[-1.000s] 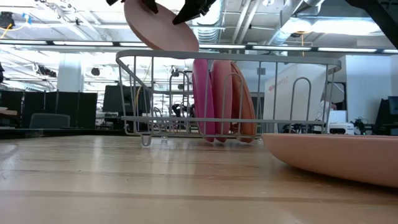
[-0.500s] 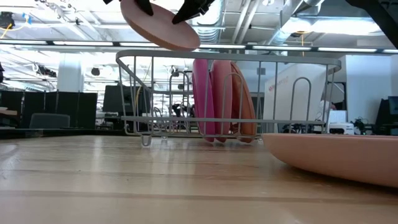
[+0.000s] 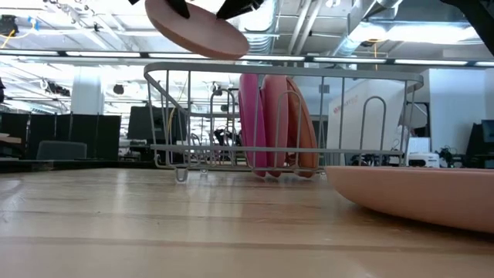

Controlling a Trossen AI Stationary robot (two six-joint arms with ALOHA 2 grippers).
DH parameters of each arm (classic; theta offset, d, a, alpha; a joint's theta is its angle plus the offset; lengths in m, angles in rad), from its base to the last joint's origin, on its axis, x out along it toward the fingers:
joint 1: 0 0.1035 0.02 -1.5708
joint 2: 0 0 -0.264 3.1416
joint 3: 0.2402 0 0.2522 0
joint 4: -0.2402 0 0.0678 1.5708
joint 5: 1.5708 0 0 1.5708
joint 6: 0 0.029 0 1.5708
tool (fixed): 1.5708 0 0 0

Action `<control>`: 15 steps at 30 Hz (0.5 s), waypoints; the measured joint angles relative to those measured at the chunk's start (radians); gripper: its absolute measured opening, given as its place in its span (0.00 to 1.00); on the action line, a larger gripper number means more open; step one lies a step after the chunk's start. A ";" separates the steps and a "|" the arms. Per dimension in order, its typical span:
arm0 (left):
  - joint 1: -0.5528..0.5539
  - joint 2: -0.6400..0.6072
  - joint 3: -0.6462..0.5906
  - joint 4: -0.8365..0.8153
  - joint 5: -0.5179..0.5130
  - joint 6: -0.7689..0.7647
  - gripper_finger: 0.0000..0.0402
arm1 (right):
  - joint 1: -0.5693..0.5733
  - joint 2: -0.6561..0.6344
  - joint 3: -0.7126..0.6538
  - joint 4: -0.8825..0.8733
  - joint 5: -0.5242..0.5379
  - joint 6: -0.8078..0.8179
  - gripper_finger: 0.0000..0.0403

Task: Sort dishes
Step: Put the top beige plate in the dish rack

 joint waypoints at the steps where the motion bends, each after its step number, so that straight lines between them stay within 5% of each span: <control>1: 0.000 0.000 0.000 0.000 -0.003 0.000 0.03 | 0.000 -0.009 0.000 -0.018 0.000 0.001 0.51; 10: 0.001 0.000 0.000 0.018 -0.059 0.062 0.03 | 0.000 -0.151 0.000 -0.086 0.023 0.007 0.63; 15: 0.029 0.004 0.038 0.036 -0.058 0.074 0.03 | -0.008 -0.261 0.001 -0.107 0.102 0.387 0.63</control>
